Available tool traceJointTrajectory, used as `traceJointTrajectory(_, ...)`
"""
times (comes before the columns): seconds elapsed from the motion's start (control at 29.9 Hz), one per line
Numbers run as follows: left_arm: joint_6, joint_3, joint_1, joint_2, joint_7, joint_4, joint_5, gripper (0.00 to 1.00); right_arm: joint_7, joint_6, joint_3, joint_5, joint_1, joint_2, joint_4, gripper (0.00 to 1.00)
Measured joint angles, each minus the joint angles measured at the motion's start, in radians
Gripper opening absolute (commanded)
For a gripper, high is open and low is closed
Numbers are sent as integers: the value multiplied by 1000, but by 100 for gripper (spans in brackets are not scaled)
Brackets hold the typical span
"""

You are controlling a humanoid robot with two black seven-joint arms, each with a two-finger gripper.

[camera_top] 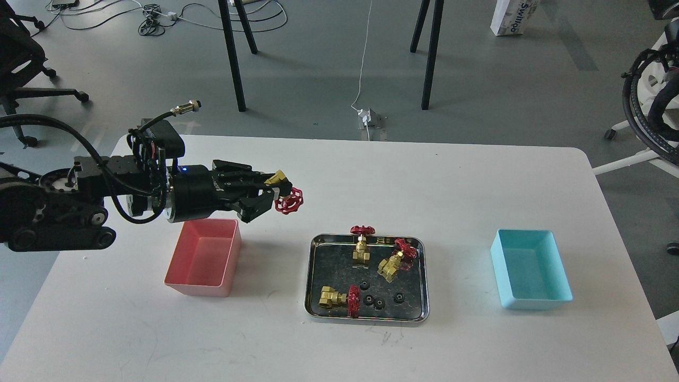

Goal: Place valve in pink box and gear in blue box
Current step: 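Lift the valve with the left gripper and carry it over the pink box, then lower the valve into the pink box and open the left gripper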

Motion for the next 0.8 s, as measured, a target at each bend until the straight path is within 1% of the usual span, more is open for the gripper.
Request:
traceJointTrajectory(0.13, 0, 8, 18, 105, 0, 4, 90, 19, -1, -8, -25, -2, 8, 3, 0, 99)
traceJointTrajectory(0.23, 0, 12, 82, 146, 0, 13, 128, 19, -1, -9, -31, -2, -9, -1, 1, 99)
traceJointTrajectory(0.37, 0, 4, 151, 167, 0, 29, 157, 19, -1, -9, -31, -3, -29, -4, 1, 99)
traceJointTrajectory(0.5, 0, -5, 211, 175, 0, 74, 161, 19, -1, -9, -30, -4, -37, -5, 1, 99)
traceJointTrajectory(0.8, 0, -11, 275, 168, 0, 142, 161, 19, 0, -7, -27, -4, -62, -6, 5, 99)
